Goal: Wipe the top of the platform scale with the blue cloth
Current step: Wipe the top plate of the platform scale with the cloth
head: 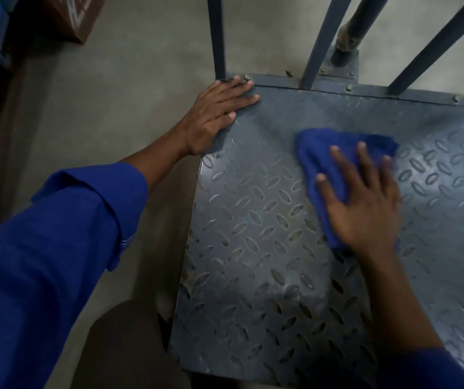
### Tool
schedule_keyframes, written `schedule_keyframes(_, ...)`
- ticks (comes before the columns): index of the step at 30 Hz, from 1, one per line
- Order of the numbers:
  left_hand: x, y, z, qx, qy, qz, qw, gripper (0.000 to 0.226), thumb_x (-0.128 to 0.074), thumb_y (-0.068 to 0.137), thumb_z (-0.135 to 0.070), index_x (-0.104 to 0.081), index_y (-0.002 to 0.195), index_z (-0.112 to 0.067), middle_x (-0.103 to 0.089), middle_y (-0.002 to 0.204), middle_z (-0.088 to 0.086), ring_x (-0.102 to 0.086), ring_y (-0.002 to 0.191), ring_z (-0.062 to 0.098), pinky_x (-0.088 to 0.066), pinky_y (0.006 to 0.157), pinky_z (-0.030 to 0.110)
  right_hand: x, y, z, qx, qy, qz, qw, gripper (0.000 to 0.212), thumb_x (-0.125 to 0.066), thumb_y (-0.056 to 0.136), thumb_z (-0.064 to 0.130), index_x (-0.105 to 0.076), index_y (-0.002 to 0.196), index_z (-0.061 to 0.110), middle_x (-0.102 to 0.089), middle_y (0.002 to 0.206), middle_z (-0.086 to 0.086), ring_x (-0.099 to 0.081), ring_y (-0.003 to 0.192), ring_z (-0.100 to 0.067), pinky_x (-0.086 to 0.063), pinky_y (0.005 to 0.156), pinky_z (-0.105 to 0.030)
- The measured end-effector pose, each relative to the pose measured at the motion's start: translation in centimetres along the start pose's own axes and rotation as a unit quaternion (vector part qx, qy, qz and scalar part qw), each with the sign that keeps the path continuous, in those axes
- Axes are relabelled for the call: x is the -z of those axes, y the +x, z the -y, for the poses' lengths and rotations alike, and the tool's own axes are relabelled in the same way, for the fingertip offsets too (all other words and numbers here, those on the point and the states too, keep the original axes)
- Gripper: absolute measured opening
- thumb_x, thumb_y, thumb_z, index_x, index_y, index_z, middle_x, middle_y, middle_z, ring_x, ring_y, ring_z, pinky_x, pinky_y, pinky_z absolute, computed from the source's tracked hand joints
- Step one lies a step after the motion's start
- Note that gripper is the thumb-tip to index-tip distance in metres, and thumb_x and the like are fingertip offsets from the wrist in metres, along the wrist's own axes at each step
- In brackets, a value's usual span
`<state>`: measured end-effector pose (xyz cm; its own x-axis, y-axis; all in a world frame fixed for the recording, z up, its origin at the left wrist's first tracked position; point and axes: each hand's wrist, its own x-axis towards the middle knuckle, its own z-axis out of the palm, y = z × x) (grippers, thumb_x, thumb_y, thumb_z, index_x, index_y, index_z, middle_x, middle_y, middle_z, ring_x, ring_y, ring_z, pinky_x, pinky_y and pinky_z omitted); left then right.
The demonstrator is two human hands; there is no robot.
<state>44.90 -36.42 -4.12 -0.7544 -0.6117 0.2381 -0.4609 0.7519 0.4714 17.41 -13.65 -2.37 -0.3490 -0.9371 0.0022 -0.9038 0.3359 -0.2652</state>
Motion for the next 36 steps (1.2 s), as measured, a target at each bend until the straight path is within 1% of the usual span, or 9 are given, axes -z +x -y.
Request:
schedule_keyframes(3,-0.2,0.1,0.0,-0.008,0.008,-0.005,1.0,0.053,-0.039,0.105,-0.021,-0.051,0.157,-0.013,-0.038,0.169,0.011,-0.027,0.161,0.029,-0.015,0.129,0.053,0.8,-0.3,0.0,-0.083,0.034,0.016,0.996,0.061,-0.035,0.104,0.072,-0.025,0.161,0.054,-0.013,0.177,0.008,-0.003,0.164,-0.031,-0.006,0.132,-0.053)
schedule_keyframes(6,0.1,0.0,-0.3,0.005,0.016,0.001,1.0,0.054,-0.036,0.107,-0.029,-0.05,0.157,-0.014,-0.039,0.169,0.01,-0.028,0.16,0.029,-0.017,0.128,0.055,-1.2,-1.2,6.4,0.035,-0.011,0.033,0.999,0.06,-0.024,0.105,0.064,-0.023,0.163,0.051,-0.008,0.178,0.006,0.0,0.164,-0.035,-0.005,0.132,-0.056)
schedule_keyframes(9,0.7,0.0,-0.7,0.006,0.041,0.028,0.999,0.057,-0.031,0.11,-0.035,-0.046,0.16,-0.015,-0.035,0.17,0.01,-0.026,0.161,0.027,-0.015,0.128,0.056,-3.8,-4.6,13.9,0.168,0.005,0.071,0.983,0.057,-0.033,0.106,0.053,-0.026,0.163,0.049,-0.01,0.178,0.007,0.002,0.164,-0.032,-0.002,0.132,-0.056)
schedule_keyframes(13,1.8,-0.2,-1.8,0.034,0.068,0.077,0.994,0.057,-0.025,0.112,-0.037,-0.035,0.165,-0.02,-0.024,0.175,0.004,-0.014,0.163,0.022,-0.005,0.13,0.042,-4.2,-7.9,15.1,0.222,0.038,0.069,0.972,0.055,-0.038,0.105,0.052,-0.034,0.16,0.049,-0.019,0.176,0.009,-0.005,0.165,-0.028,-0.006,0.132,-0.053)
schedule_keyframes(17,1.0,-1.6,-4.2,0.092,0.124,0.052,0.987,0.058,-0.024,0.113,-0.04,-0.029,0.167,-0.022,-0.021,0.176,0.005,-0.014,0.164,0.027,-0.013,0.132,0.047,-2.3,-8.4,6.8,0.135,0.02,0.026,0.99,0.054,-0.039,0.107,0.053,-0.033,0.161,0.05,-0.019,0.176,0.01,-0.013,0.164,-0.03,-0.014,0.131,-0.054)
schedule_keyframes(21,-0.1,-4.1,-6.8,0.152,0.091,0.032,0.984,0.064,-0.021,0.111,-0.044,-0.027,0.167,-0.014,-0.017,0.177,0.01,-0.009,0.165,0.03,-0.012,0.132,0.049,0.1,-7.6,-0.9,0.002,0.001,-0.01,1.0,0.053,-0.037,0.107,0.054,-0.036,0.16,0.049,-0.023,0.175,0.009,-0.017,0.162,-0.034,-0.019,0.13,-0.055)
schedule_keyframes(26,-0.5,-5.9,-7.3,0.14,0.085,0.024,0.986,0.064,-0.024,0.112,-0.042,-0.028,0.166,-0.009,-0.018,0.176,0.013,-0.009,0.164,0.033,-0.013,0.133,0.05,0.2,-7.3,2.4,-0.095,0.024,0.008,0.995,0.059,-0.025,0.104,0.057,-0.029,0.162,0.049,-0.014,0.177,0.006,-0.008,0.164,-0.036,-0.007,0.132,-0.055)
schedule_keyframes(32,-0.1,-5.7,-7.2,0.13,0.075,0.029,0.988,0.063,-0.027,0.111,-0.039,-0.033,0.164,-0.004,-0.024,0.173,0.019,-0.015,0.162,0.039,-0.013,0.133,0.048,-3.3,-14.3,16.2,0.071,0.058,0.051,0.995,0.058,-0.044,0.102,0.045,-0.037,0.16,0.047,-0.014,0.177,0.007,-0.001,0.165,-0.032,-0.003,0.132,-0.053)
schedule_keyframes(36,0.2,-5.9,-7.5,0.142,0.1,0.032,0.984,0.064,-0.02,0.111,-0.042,-0.028,0.166,-0.012,-0.019,0.176,0.012,-0.011,0.164,0.033,-0.017,0.132,0.053,-2.6,-16.3,13.0,0.16,0.045,0.065,0.984,0.058,-0.041,0.103,0.05,-0.032,0.161,0.05,-0.017,0.176,0.009,-0.006,0.164,-0.03,-0.007,0.132,-0.053)
